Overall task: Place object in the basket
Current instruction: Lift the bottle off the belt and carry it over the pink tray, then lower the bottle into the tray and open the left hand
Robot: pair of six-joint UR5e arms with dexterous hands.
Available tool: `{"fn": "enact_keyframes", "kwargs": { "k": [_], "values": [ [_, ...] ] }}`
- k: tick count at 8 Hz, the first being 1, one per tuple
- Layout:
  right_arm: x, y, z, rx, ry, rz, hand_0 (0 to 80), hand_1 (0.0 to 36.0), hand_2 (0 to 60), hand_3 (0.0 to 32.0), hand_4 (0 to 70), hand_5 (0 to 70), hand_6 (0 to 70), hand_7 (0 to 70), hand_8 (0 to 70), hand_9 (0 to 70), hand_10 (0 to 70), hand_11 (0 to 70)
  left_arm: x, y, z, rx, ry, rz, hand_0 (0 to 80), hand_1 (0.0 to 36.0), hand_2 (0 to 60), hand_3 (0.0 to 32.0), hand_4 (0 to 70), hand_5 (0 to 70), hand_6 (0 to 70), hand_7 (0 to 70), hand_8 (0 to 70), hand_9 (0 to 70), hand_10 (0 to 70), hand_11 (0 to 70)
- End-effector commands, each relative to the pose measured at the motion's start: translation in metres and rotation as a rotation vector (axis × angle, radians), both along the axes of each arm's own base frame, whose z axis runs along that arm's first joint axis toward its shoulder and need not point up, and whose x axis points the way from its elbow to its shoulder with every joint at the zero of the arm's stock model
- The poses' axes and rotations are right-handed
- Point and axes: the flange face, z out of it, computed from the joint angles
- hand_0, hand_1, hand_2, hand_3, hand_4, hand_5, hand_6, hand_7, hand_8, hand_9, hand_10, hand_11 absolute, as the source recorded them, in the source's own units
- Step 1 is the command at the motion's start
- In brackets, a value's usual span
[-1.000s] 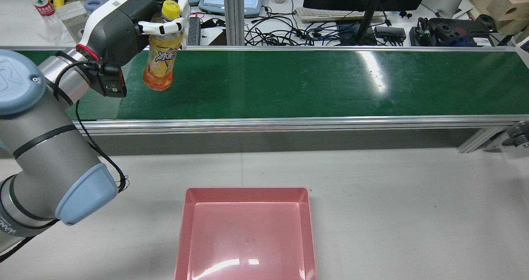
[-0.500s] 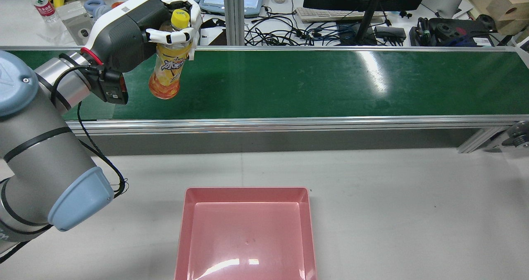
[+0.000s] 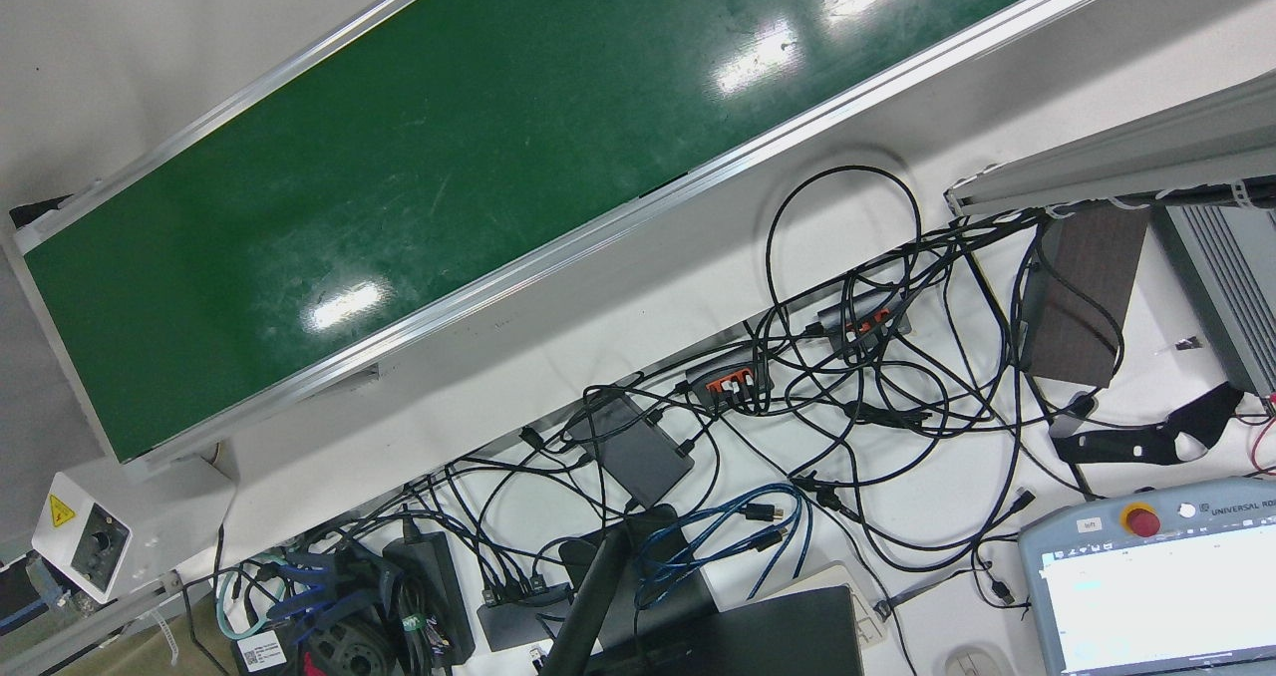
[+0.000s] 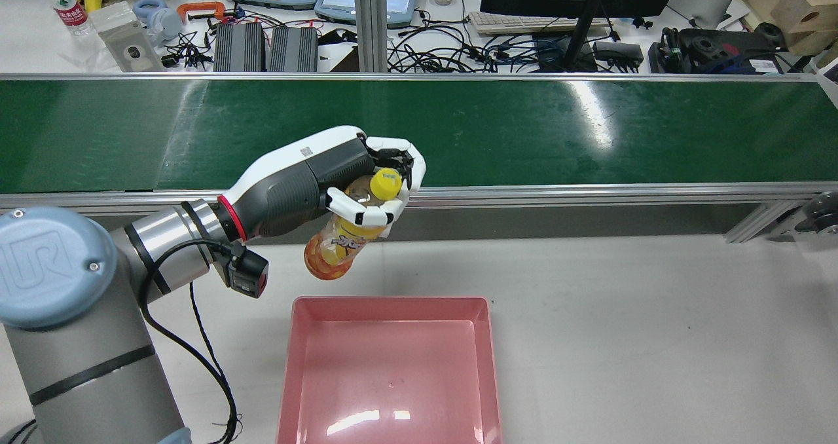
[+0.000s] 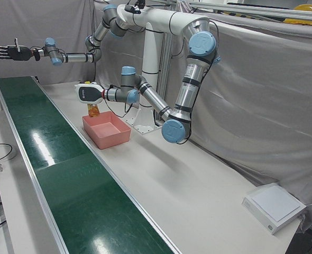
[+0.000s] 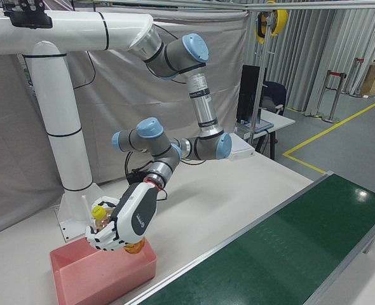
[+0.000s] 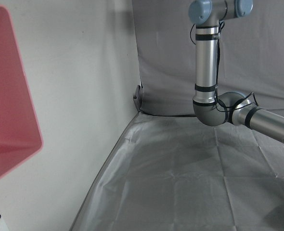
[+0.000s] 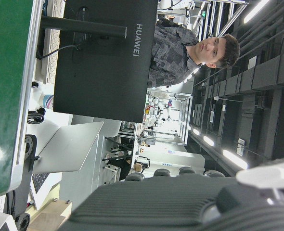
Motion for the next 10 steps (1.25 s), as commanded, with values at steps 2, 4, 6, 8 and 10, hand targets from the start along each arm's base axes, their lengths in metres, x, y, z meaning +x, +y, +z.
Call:
{"fn": "enact_keyframes", "kwargs": {
  "k": [2, 4, 6, 8, 10],
  "values": [
    [0.000, 0.000, 0.000, 0.000, 0.000, 0.000, 0.0, 0.0, 0.0, 0.0, 0.0, 0.0, 0.0, 0.0, 0.0, 0.0, 0.0, 0.0, 0.079, 0.091, -0.001, 0.055, -0.077, 0.149, 42.0, 19.5, 60.0, 0.0, 31.9, 52.5, 41.4, 58.8, 46.3, 63.6, 44.3, 62.9],
    [0.000, 0.000, 0.000, 0.000, 0.000, 0.000, 0.0, 0.0, 0.0, 0.0, 0.0, 0.0, 0.0, 0.0, 0.0, 0.0, 0.0, 0.0, 0.077, 0.089, 0.007, 0.042, -0.106, 0.141, 43.8, 12.5, 33.0, 0.0, 19.7, 22.7, 11.2, 21.9, 18.6, 27.1, 23.4, 34.8],
    [0.000, 0.000, 0.000, 0.000, 0.000, 0.000, 0.0, 0.0, 0.0, 0.0, 0.0, 0.0, 0.0, 0.0, 0.0, 0.0, 0.0, 0.0, 0.074, 0.088, 0.007, 0.044, -0.100, 0.139, 45.7, 9.9, 3.2, 0.0, 1.3, 11.0, 0.0, 3.8, 4.1, 6.7, 13.0, 20.3],
    [0.000, 0.000, 0.000, 0.000, 0.000, 0.000, 0.0, 0.0, 0.0, 0.0, 0.0, 0.0, 0.0, 0.0, 0.0, 0.0, 0.0, 0.0, 0.072, 0.087, 0.006, 0.043, -0.096, 0.137, 46.8, 10.6, 0.0, 0.0, 0.0, 2.3, 0.0, 1.0, 0.2, 0.4, 5.3, 9.3],
    [0.000, 0.000, 0.000, 0.000, 0.000, 0.000, 0.0, 0.0, 0.0, 0.0, 0.0, 0.0, 0.0, 0.0, 0.0, 0.0, 0.0, 0.0, 0.071, 0.086, 0.004, 0.042, -0.090, 0.136, 47.2, 10.2, 0.0, 0.0, 0.0, 2.4, 0.0, 0.8, 0.1, 0.4, 4.6, 8.4]
  ]
}}
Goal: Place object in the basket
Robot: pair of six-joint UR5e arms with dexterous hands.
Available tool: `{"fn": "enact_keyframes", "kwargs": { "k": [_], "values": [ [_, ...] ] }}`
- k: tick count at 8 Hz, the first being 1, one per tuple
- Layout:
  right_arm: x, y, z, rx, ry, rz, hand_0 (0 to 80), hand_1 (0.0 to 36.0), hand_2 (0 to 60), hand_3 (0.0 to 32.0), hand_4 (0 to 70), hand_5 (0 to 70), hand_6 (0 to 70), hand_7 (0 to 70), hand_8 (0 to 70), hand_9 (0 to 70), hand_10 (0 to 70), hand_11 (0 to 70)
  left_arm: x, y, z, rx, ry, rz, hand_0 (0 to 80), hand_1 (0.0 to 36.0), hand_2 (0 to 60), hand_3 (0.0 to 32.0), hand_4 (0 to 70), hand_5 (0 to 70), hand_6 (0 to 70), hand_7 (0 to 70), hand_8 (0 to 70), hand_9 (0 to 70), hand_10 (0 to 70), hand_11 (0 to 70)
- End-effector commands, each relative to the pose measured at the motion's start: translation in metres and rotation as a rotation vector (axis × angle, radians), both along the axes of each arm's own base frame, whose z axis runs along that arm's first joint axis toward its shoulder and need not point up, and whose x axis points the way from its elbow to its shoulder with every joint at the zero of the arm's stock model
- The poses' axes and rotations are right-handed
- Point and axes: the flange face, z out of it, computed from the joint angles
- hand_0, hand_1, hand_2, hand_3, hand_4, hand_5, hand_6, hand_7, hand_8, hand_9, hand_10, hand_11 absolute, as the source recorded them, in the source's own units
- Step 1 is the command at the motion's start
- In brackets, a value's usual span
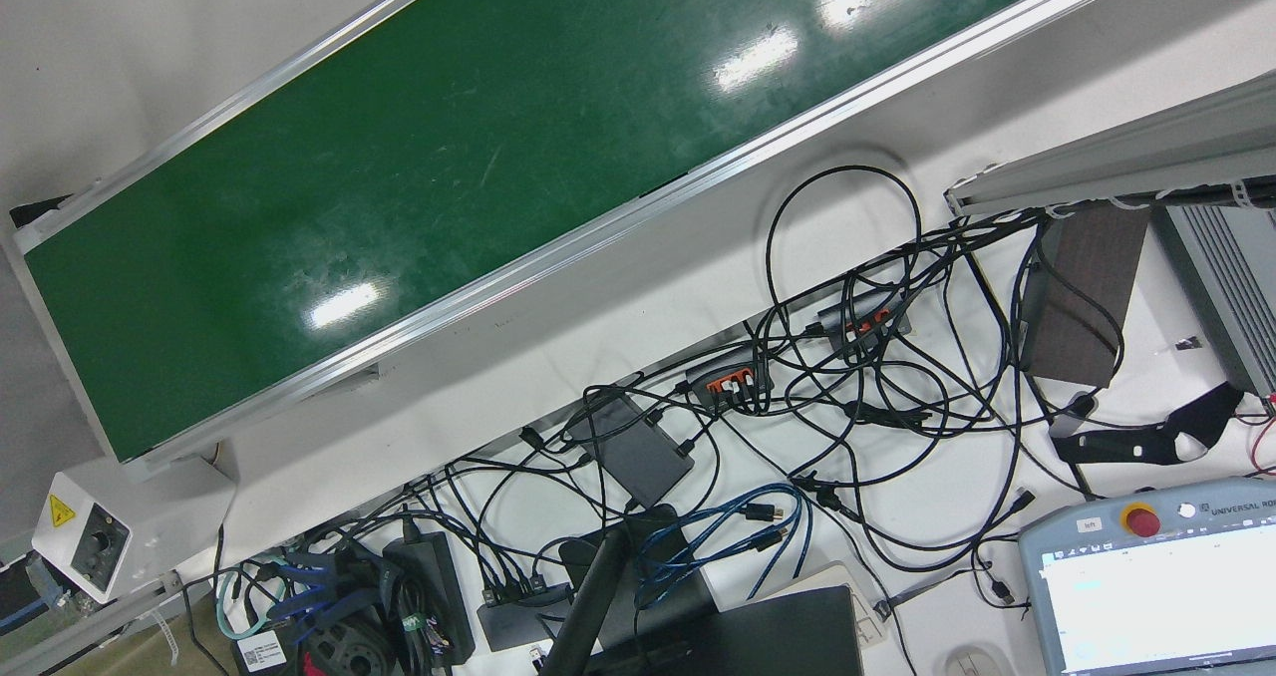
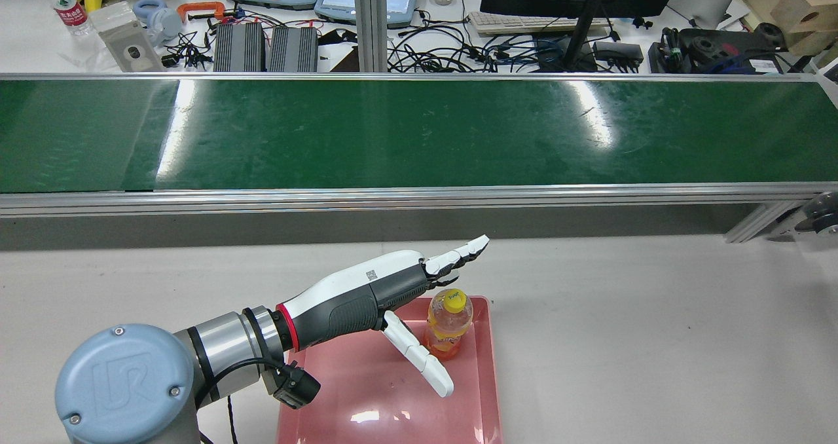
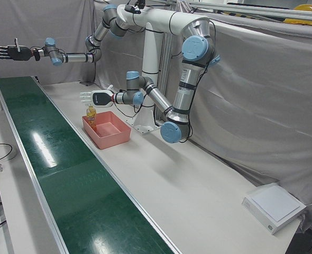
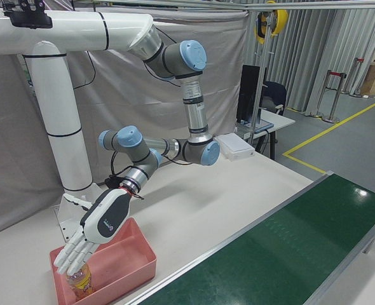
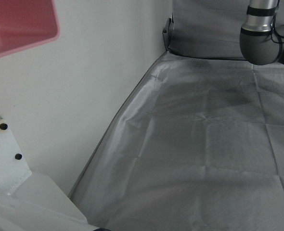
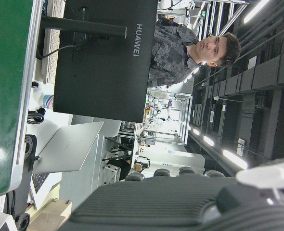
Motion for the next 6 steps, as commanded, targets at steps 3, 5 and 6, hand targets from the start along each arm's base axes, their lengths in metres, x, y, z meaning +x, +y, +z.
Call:
{"fn": "enact_keyframes", "kwargs": {
  "k": [3, 5, 6],
  "values": [
    [0.000, 0.000, 0.000, 0.000, 0.000, 0.000, 0.0, 0.0, 0.0, 0.0, 0.0, 0.0, 0.0, 0.0, 0.0, 0.0, 0.0, 0.0, -0.014, -0.016, -0.007, 0.002, 0.037, -0.029, 46.5, 10.3, 0.0, 0.0, 0.0, 2.9, 0.0, 0.6, 0.5, 1.2, 5.0, 8.9],
    [0.000, 0.000, 0.000, 0.000, 0.000, 0.000, 0.0, 0.0, 0.0, 0.0, 0.0, 0.0, 0.0, 0.0, 0.0, 0.0, 0.0, 0.0, -0.027, -0.028, -0.010, -0.010, 0.072, -0.044, 46.1, 9.8, 0.0, 0.0, 0.0, 3.2, 0.0, 0.9, 1.1, 2.3, 6.3, 10.7],
    [0.000, 0.000, 0.000, 0.000, 0.000, 0.000, 0.0, 0.0, 0.0, 0.0, 0.0, 0.0, 0.0, 0.0, 0.0, 0.0, 0.0, 0.0, -0.043, -0.046, -0.011, -0.018, 0.088, -0.077, 46.0, 9.8, 0.0, 0.0, 0.0, 4.1, 0.0, 1.3, 1.2, 2.6, 6.6, 11.2]
  ]
}}
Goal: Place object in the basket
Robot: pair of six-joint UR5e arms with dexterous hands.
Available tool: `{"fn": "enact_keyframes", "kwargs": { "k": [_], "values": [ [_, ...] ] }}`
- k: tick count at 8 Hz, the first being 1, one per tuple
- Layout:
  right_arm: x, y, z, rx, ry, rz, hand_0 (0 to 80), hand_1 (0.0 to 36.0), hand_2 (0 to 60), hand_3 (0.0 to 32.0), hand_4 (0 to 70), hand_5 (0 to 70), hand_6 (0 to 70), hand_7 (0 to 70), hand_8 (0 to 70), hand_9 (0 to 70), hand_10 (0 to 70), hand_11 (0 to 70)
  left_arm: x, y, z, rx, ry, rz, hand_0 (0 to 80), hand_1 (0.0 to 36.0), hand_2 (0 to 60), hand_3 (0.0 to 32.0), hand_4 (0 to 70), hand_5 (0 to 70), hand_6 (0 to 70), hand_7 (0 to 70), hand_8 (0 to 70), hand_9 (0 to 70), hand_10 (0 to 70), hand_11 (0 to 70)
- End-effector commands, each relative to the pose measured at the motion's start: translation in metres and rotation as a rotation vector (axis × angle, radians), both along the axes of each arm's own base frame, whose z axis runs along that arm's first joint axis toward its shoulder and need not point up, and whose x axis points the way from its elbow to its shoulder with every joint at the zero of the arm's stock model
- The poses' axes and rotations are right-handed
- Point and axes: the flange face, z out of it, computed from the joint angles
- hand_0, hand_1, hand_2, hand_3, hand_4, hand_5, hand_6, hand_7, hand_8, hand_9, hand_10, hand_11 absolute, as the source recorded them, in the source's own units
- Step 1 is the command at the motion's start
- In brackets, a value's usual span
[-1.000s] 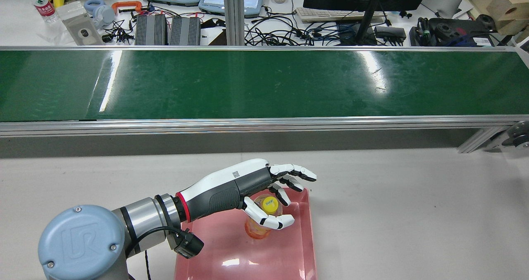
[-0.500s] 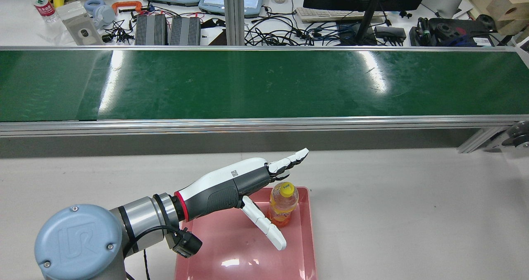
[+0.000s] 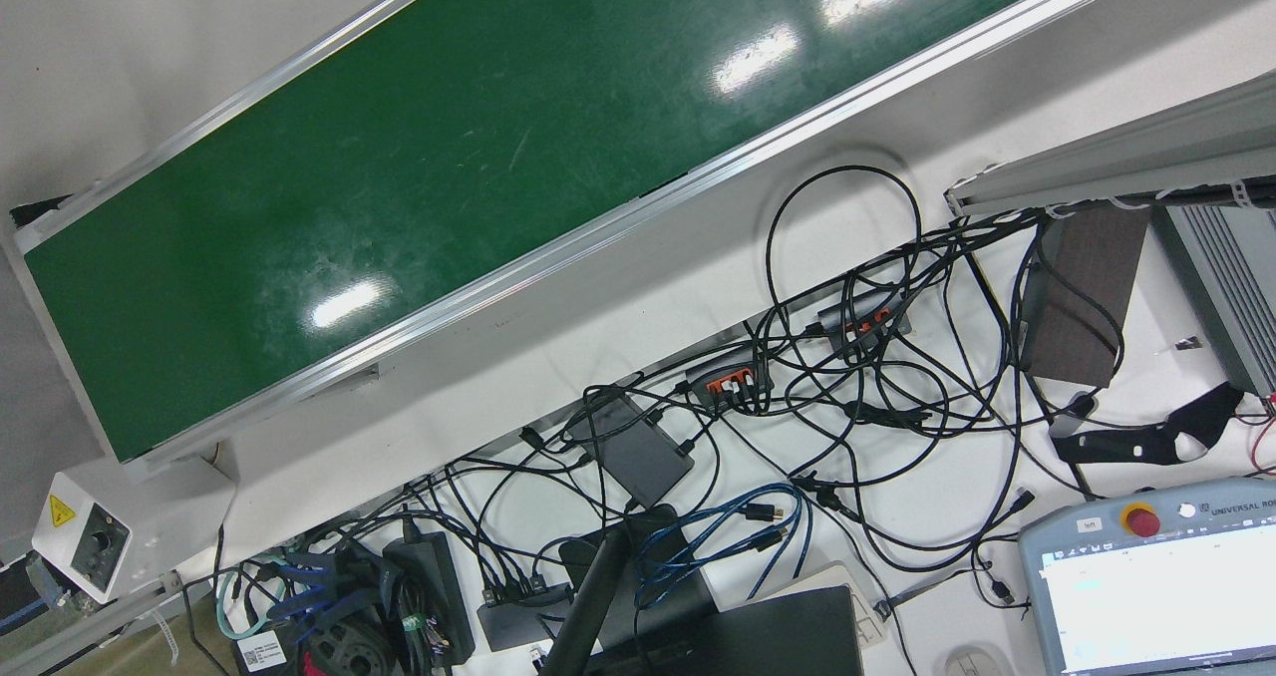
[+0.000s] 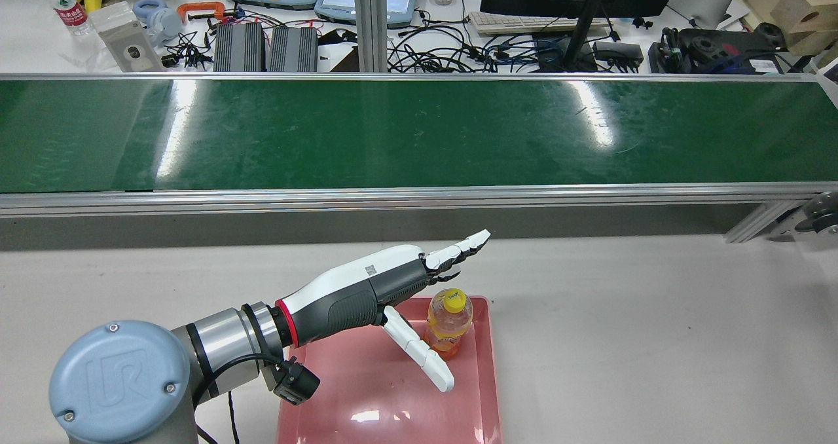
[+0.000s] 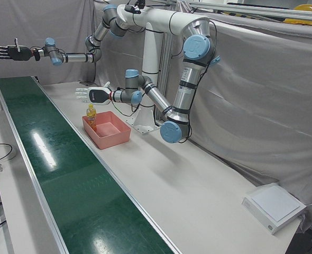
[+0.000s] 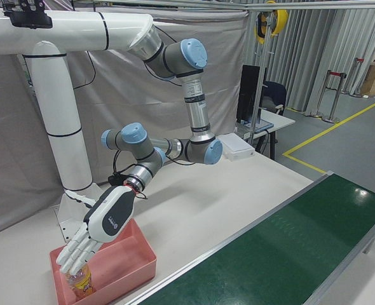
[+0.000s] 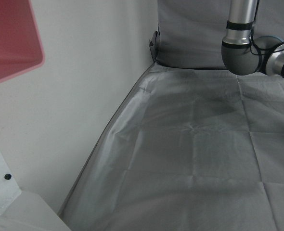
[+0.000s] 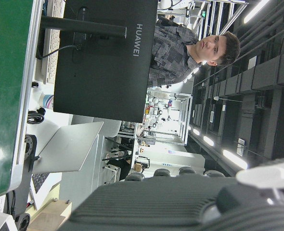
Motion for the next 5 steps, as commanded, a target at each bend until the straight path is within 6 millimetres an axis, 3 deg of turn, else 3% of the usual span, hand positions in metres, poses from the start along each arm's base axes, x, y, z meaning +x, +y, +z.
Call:
{"fn": "enact_keyframes", "kwargs": {
  "k": [1, 3, 5],
  "values": [
    [0.000, 0.000, 0.000, 0.000, 0.000, 0.000, 0.0, 0.0, 0.0, 0.0, 0.0, 0.0, 0.0, 0.0, 0.0, 0.0, 0.0, 0.0, -0.044, -0.043, 0.000, -0.036, 0.063, -0.070, 45.3, 9.6, 0.0, 0.0, 0.0, 4.2, 0.0, 1.2, 0.8, 2.0, 6.9, 11.5],
    [0.000, 0.000, 0.000, 0.000, 0.000, 0.000, 0.0, 0.0, 0.0, 0.0, 0.0, 0.0, 0.0, 0.0, 0.0, 0.0, 0.0, 0.0, -0.087, -0.084, 0.016, -0.086, 0.103, -0.140, 43.0, 9.1, 2.4, 0.0, 0.0, 5.5, 0.0, 1.8, 1.5, 3.3, 8.5, 13.6],
    [0.000, 0.000, 0.000, 0.000, 0.000, 0.000, 0.0, 0.0, 0.0, 0.0, 0.0, 0.0, 0.0, 0.0, 0.0, 0.0, 0.0, 0.0, -0.153, -0.132, 0.046, -0.144, 0.148, -0.247, 42.5, 9.4, 5.0, 0.0, 0.0, 8.2, 0.0, 1.8, 2.0, 4.5, 9.5, 15.0]
  ]
}}
